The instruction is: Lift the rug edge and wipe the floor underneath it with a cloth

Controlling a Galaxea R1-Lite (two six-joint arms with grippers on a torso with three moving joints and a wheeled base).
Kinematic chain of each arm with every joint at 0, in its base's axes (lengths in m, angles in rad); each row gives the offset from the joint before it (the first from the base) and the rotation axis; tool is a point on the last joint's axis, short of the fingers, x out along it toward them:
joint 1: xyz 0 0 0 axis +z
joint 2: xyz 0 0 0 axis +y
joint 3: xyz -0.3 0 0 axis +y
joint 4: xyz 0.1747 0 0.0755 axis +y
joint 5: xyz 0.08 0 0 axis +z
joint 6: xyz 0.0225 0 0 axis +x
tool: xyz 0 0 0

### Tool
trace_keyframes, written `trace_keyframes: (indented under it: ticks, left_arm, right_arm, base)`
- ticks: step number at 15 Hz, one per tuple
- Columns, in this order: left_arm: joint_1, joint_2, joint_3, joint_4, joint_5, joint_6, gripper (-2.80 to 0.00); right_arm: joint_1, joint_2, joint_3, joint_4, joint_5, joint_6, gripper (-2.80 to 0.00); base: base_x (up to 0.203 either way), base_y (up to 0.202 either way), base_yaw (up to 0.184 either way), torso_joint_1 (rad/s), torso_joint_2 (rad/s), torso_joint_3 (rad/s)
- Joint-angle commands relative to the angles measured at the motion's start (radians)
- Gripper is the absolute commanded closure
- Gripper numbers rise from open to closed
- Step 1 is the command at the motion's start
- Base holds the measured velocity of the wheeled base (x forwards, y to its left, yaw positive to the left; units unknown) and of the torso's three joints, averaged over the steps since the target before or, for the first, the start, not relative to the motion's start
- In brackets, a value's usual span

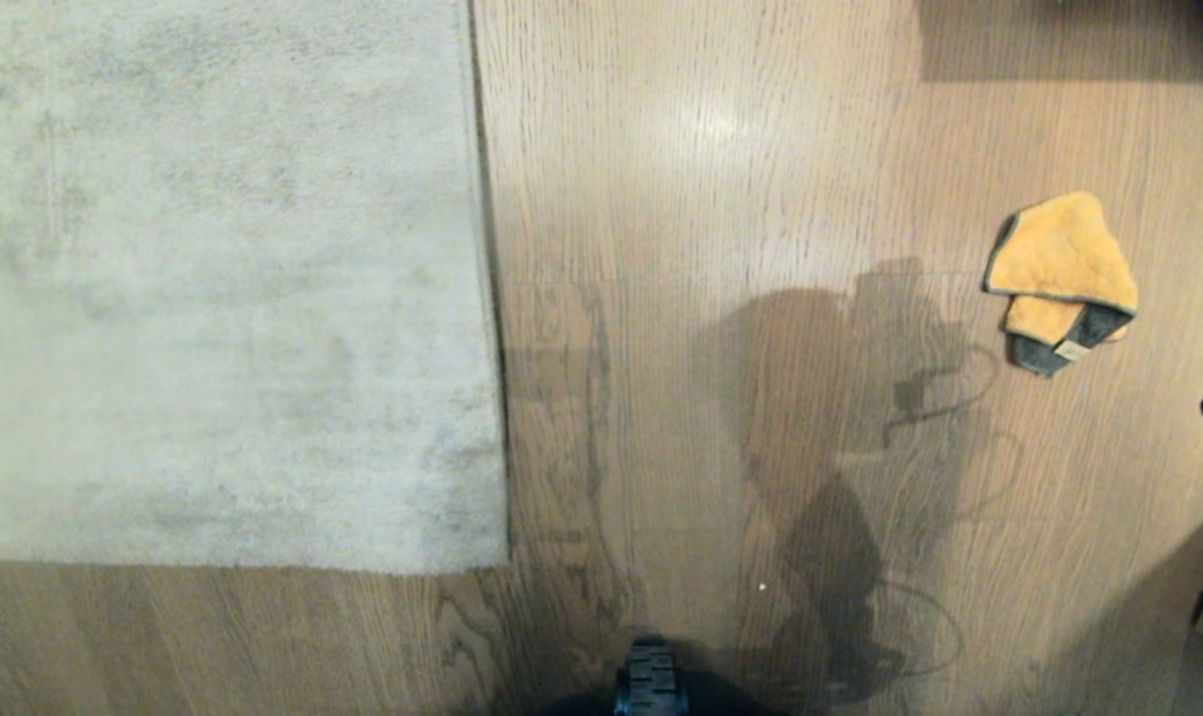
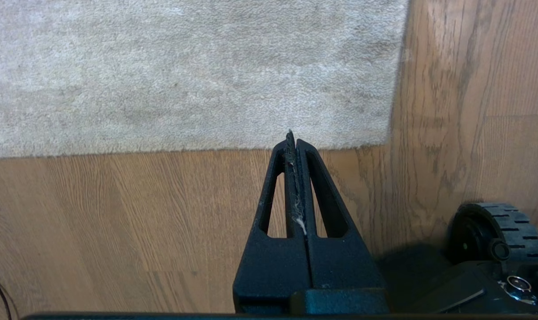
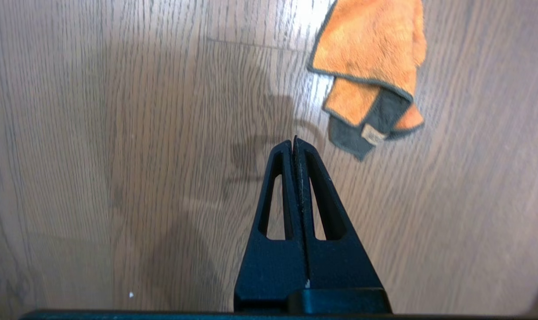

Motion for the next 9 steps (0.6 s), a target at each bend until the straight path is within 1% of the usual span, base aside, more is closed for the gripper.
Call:
trace_keyframes:
  ticks: [1, 2, 5, 6, 7, 9]
  left_arm:
    - [0.000, 0.000, 0.000, 0.000, 0.000, 0.000, 0.00]
    - [0.000, 0.000, 0.000, 0.000, 0.000, 0.000, 0.00]
    - [0.000, 0.000, 0.000, 0.000, 0.000, 0.000, 0.00]
    - [-0.001, 0.000, 0.000, 0.000, 0.000, 0.000, 0.00]
    - [0.000, 0.000, 0.000, 0.000, 0.000, 0.000, 0.00]
    - [-0.001, 0.000, 0.000, 0.000, 0.000, 0.000, 0.00]
  right_arm:
    - [0.027, -0.135, 0.004, 0.102, -0.033, -0.014, 0.00]
    - [0.073, -0.191, 0.004, 0.171, -0.087, -0.025, 0.00]
    - [0.246, -0.358, 0.005, 0.392, -0.253, -0.044, 0.00]
    - [0.277, -0.416, 0.009, 0.457, -0.289, -0.043, 0.00]
    - [0.291, -0.476, 0.014, 0.510, -0.309, -0.042, 0.00]
    - [0.306, -0.608, 0.018, 0.601, -0.327, -0.041, 0.00]
  base:
    - [0.000, 0.000, 0.000, 0.000, 0.00, 0.000]
    - [0.000, 0.000, 0.000, 0.000, 0.00, 0.000]
    - [0.000, 0.000, 0.000, 0.000, 0.00, 0.000]
    - [0.000, 0.000, 0.000, 0.000, 0.00, 0.000]
    - [0.000, 0.000, 0.000, 0.000, 0.00, 0.000]
    - [0.000, 0.000, 0.000, 0.000, 0.00, 0.000]
